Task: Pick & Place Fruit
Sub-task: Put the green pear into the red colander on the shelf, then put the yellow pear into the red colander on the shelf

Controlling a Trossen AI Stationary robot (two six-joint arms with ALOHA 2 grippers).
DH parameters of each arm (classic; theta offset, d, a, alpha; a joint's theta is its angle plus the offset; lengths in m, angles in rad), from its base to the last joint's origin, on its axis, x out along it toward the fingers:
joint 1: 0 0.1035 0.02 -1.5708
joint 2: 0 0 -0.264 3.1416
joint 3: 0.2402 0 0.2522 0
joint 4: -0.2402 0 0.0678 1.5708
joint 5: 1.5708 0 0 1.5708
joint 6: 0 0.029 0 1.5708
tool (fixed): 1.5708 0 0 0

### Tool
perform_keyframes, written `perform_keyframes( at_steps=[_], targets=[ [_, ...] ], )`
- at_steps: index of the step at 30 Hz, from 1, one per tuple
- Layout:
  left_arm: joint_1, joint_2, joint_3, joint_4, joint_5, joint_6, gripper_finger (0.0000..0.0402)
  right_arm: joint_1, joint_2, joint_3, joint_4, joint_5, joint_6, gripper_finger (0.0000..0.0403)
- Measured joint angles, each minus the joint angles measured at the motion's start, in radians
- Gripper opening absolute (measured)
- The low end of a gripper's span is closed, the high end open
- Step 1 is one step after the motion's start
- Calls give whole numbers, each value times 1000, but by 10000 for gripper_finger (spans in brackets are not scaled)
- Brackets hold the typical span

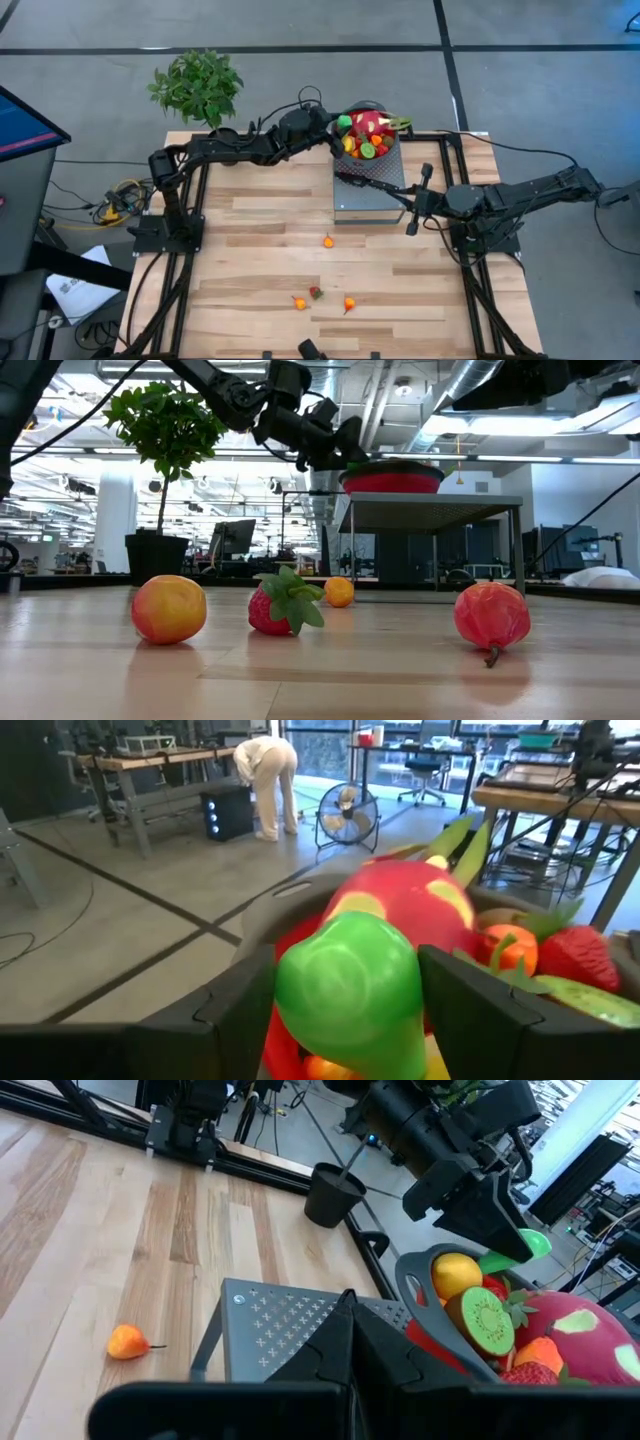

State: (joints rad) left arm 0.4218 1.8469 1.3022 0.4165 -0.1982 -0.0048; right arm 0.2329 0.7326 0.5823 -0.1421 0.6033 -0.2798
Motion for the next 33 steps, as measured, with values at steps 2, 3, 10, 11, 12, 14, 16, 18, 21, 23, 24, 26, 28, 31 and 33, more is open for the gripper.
perform_keyframes(
  at_steps=[2, 3, 10, 11, 12, 14, 16, 18, 21, 23, 24, 26, 28, 31, 33],
  targets=[
    [-4, 0, 0, 10, 0, 0, 232, 0, 0, 0, 0, 0, 0, 0],
    [-4, 0, 0, 15, 1, -1, 236, 0, 0, 0, 0, 0, 0, 0],
    [-4, 0, 0, 22, 3, -3, 257, 0, 0, 0, -1, 0, 0, 0],
    [-4, 0, 0, 22, 3, -3, 258, 0, 0, 0, -1, 0, 0, 0],
    [-4, 0, 0, 23, 3, -3, 259, 0, 0, 0, -1, 0, 0, 0],
    [-4, 0, 0, 30, 3, -3, 262, 0, 0, 0, -1, 0, 0, 0],
    [-4, 0, 0, 36, 3, -3, 264, 0, 0, 0, -1, 0, 0, 0],
    [-4, 0, -1, 44, 3, -3, 264, 0, 0, 0, -1, 0, 0, 0],
    [-4, -11, -1, 57, 4, 0, 261, 0, 0, 0, -2, 0, 0, 0],
    [-4, -29, -2, 56, 20, 0, 257, 1, 0, 0, -4, 0, 0, 0],
    [-4, -42, -2, 58, 31, 0, 254, 1, 0, 0, -4, 0, 1, 0],
    [-7, -68, -2, 58, 67, 0, 245, 2, 0, 0, -8, 0, 3, 0],
    [-12, -93, -3, 56, 100, 0, 231, 2, 0, 0, -8, 0, 3, 0],
    [-22, -127, -18, 49, 128, 0, 200, 2, 0, 0, -8, 0, 3, 0],
    [-32, -149, -31, 43, 139, -4, 177, 2, 0, 0, -8, 0, 3, 0]
  ],
)
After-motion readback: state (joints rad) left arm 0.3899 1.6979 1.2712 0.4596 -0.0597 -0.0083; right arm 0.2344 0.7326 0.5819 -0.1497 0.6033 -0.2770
